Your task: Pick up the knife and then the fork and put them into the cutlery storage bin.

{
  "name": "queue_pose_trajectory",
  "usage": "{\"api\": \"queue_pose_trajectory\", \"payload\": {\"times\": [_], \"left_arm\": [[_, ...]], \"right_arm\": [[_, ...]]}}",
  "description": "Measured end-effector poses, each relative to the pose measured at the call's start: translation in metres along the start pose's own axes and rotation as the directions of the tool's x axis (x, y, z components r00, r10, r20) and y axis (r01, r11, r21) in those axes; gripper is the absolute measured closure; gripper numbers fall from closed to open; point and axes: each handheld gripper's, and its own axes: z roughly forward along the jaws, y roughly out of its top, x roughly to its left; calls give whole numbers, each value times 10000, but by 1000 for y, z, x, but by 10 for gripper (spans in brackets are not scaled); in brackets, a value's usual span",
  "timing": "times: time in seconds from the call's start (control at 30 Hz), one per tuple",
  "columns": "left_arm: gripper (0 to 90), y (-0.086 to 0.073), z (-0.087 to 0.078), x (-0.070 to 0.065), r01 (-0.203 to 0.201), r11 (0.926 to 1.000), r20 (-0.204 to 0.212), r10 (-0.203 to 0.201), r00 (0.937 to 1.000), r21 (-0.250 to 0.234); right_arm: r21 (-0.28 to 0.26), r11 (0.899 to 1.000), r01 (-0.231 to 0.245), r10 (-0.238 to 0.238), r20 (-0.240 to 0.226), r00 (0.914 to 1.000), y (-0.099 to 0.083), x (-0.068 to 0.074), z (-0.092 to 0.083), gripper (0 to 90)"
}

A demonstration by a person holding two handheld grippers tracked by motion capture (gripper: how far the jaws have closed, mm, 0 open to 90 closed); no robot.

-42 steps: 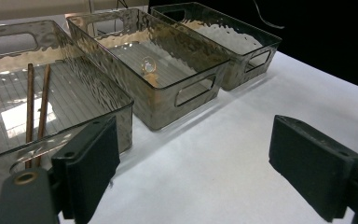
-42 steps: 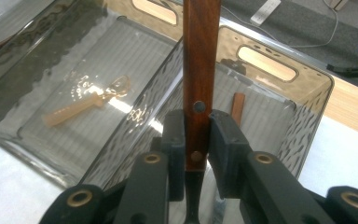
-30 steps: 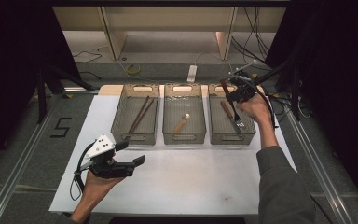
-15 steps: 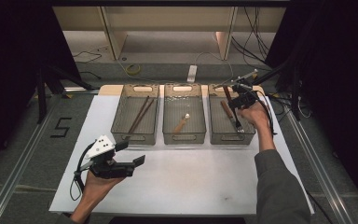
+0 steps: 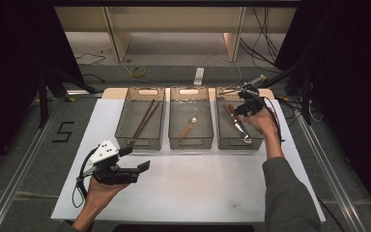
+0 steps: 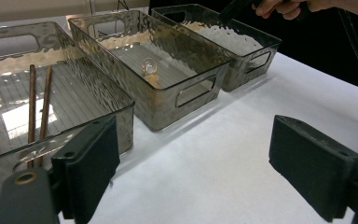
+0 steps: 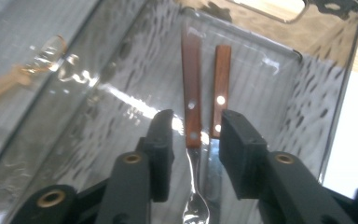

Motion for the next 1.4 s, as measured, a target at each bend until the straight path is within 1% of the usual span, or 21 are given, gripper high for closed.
{"api": "queue_pose_trajectory", "payload": {"times": [0.13, 0.23, 0.4, 0.57, 0.63, 0.87, 1.0, 1.17, 1.23, 1.3, 1.37, 1.4], "left_arm": [[156, 0, 0, 0, 7, 10000, -7, -7, 10000, -16], [156, 0, 0, 0, 9, 10000, -10, -9, 10000, -21], [156, 0, 0, 0, 19, 10000, -7, -19, 10000, -27], [156, 0, 0, 0, 51, 10000, 11, -51, 10000, 9], [156, 0, 0, 1, 85, 10000, 38, -85, 10000, -13], [156, 0, 0, 1, 109, 9999, 23, -109, 9999, -63], [156, 0, 0, 1, 125, 9999, 28, -125, 9999, -91], [156, 0, -1, 1, 114, 9999, 38, -114, 9999, -95], [156, -1, -1, 1, 152, 9998, 52, -151, 9999, -91], [156, -1, -1, 2, 172, 9998, 78, -171, 9998, -94], [156, -1, 0, 2, 177, 9998, 119, -176, 9998, -109], [156, -1, 0, 2, 192, 9998, 148, -191, 9997, -107]], "right_arm": [[-164, 9999, -28, 25, -197, 9998, 0, 1, -5, 567], [-324, 9995, 68, -78, -312, 9995, -1, 3, -9, 529], [-950, 9954, 141, -212, -744, 9970, -2, 11, -23, 461], [-1594, 9870, 225, -418, -1187, 9921, -6, 22, -39, 395], [-1813, 9831, 258, -509, -1354, 9895, -9, 27, -44, 382], [-2628, 9629, 618, -1059, -1572, 9819, -22, 50, -61, 339], [-3100, 9490, 567, -1186, -1845, 9756, -34, 62, -69, 319], [-3665, 9300, 274, -1228, -2396, 9631, -55, 70, -76, 314], [-3872, 9215, 301, -1340, -2442, 9604, -63, 74, -79, 311], [-4008, 9158, 264, -1381, -2525, 9577, -71, 79, -82, 304], [-4238, 9053, 295, -1494, -2526, 9560, -79, 82, -83, 299], [-4284, 9030, 317, -1527, -2512, 9558, -83, 84, -84, 296]]}}
